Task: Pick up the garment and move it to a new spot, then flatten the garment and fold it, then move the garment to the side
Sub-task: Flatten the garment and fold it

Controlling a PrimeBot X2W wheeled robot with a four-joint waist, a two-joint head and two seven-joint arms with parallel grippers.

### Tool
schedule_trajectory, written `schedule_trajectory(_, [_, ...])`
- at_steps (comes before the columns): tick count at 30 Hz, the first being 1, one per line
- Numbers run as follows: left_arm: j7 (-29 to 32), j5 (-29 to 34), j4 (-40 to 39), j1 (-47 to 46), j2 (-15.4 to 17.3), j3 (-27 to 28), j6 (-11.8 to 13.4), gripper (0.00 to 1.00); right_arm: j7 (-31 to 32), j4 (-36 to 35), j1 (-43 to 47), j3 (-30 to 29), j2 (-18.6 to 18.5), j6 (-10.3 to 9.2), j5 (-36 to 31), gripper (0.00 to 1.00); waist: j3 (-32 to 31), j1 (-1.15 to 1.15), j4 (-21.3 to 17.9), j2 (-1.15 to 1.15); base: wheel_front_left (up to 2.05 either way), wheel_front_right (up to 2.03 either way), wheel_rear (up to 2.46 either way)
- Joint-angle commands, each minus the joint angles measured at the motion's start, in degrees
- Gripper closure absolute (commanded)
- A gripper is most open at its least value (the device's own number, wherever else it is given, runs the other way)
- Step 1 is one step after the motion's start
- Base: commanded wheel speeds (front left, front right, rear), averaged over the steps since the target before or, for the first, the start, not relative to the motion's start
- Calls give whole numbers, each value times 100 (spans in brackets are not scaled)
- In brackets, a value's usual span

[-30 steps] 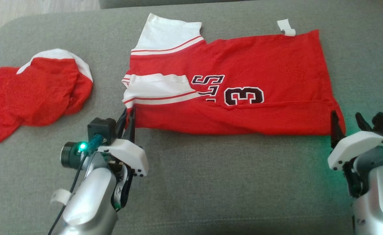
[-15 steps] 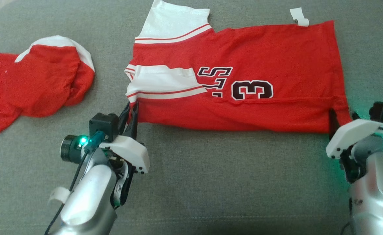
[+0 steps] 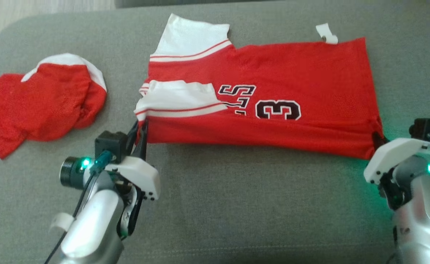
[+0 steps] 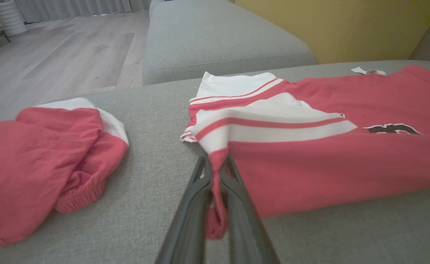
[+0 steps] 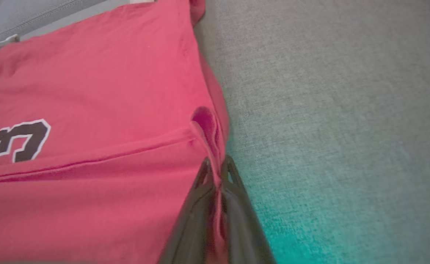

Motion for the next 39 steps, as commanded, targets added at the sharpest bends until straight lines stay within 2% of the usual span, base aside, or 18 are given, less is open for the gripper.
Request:
schedule_trajectory(1, [-17,-19,-138,-39,222,239,75,100,26,-202,67,169,-219,19,78,100,-167,0,-16,0,0,0,0])
schedule_trajectory(9, [101,-137,-228,523,369,185,100,100,492,-647,668,367,-570,19,476,100,-797,0,3,0,0,0,0])
schedule_trajectory(17, [440,-184,-874,1233,623,57,185,100,1366,-1544,1528,452,-848,19,848,100,-1093,0,10,0,0,0,0])
schedule_trajectory(26, [755,-214,-1162,1475,694,-73,241,100,1920,-2400,2097,368,-758,19,944,100,-1079,0,-43,0,0,0,0])
schedule_trajectory(27, [766,-212,-1142,1474,690,-85,246,100,1914,-2483,2118,381,-746,19,903,59,-1072,0,-56,0,0,0,0])
schedule_trajectory(28, [781,-206,-1115,1471,693,-96,254,100,1885,-2558,2124,378,-716,19,869,0,-1059,0,-76,0,0,0,0])
schedule_trajectory(29, [795,-205,-1091,1463,695,-103,258,65,1841,-2618,2113,343,-672,19,847,0,-1044,0,-89,0,0,0,0])
schedule_trajectory(30, [805,-202,-1074,1450,700,-101,272,36,1789,-2669,2095,317,-635,19,819,0,-1023,0,-103,0,0,0,0])
schedule_trajectory(31, [812,-192,-1059,1432,711,-96,289,0,1742,-2706,2071,308,-610,19,790,0,-999,0,-119,0,0,0,0])
schedule_trajectory(35, [747,-176,-1075,1277,778,10,357,0,1377,-2826,1885,258,-532,19,686,0,-892,0,-188,0,0,0,0])
schedule_trajectory(39, [465,-184,-1242,968,830,243,428,0,727,-2947,1577,318,-457,19,662,0,-738,0,-263,0,0,0,0])
